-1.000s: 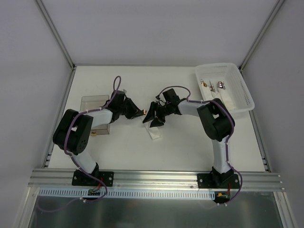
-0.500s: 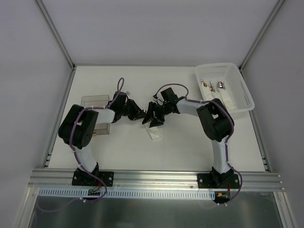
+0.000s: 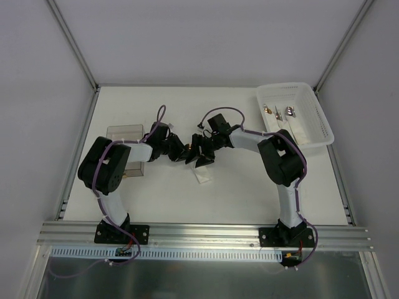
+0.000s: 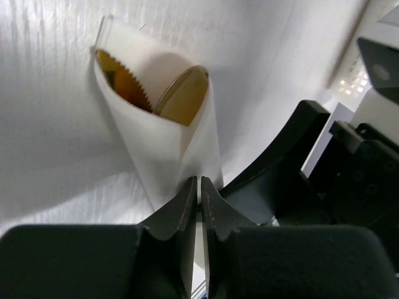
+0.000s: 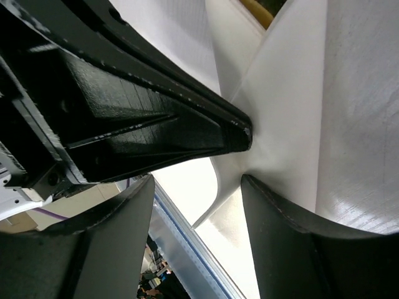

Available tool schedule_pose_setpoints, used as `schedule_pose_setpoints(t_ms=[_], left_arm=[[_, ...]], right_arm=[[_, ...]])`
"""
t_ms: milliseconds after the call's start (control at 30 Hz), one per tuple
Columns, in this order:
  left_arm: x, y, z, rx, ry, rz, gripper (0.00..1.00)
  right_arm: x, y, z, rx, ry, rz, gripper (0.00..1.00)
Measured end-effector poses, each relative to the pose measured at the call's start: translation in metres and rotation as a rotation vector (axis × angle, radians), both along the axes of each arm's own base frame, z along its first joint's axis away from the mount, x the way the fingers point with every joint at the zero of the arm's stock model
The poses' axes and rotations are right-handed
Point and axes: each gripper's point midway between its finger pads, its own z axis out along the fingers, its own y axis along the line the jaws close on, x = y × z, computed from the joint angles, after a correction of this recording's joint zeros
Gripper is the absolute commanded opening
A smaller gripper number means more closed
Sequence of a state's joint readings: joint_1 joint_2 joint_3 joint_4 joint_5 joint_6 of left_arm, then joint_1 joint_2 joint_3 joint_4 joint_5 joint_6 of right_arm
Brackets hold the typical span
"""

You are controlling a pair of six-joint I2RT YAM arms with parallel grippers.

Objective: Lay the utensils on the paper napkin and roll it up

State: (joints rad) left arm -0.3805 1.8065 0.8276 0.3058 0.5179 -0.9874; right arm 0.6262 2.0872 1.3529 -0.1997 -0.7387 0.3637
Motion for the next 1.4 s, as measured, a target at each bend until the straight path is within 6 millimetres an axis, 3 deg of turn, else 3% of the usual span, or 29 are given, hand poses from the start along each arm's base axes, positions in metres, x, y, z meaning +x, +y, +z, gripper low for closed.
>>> schedule_pose_setpoints(t_ms=[267, 600, 733, 967, 1200, 1400], left_arm=[[-0.016, 0.006, -0.001, 0.041, 0.038, -0.034, 0.0], [-0.029, 0.013, 0.004, 0.082, 0.048, -0.076, 0.0], [-0.02, 0.01, 0.014, 0.081, 0.03, -0.082, 0.02], [0.013, -0.007, 0.046, 0.031, -0.058, -0.096, 0.03], [0.009, -0.009, 0.027, 0.026, -0.007, -0.116, 0.02], [-0.01, -0.007, 0.008, 0.03, 0.058, -0.134, 0.0]], right_arm=[[0.0, 0.0, 0.0, -0.003, -0.009, 0.009, 0.63], [-0.001, -0.001, 0.0, -0.004, -0.023, 0.028, 0.61], [-0.001, -0.001, 0.0, -0.004, -0.032, 0.038, 0.61], [-0.001, -0.001, 0.0, -0.003, -0.048, 0.055, 0.61], [-0.001, -0.001, 0.0, -0.005, -0.05, 0.061, 0.61], [-0.002, -0.001, 0.0, -0.004, -0.048, 0.066, 0.61]])
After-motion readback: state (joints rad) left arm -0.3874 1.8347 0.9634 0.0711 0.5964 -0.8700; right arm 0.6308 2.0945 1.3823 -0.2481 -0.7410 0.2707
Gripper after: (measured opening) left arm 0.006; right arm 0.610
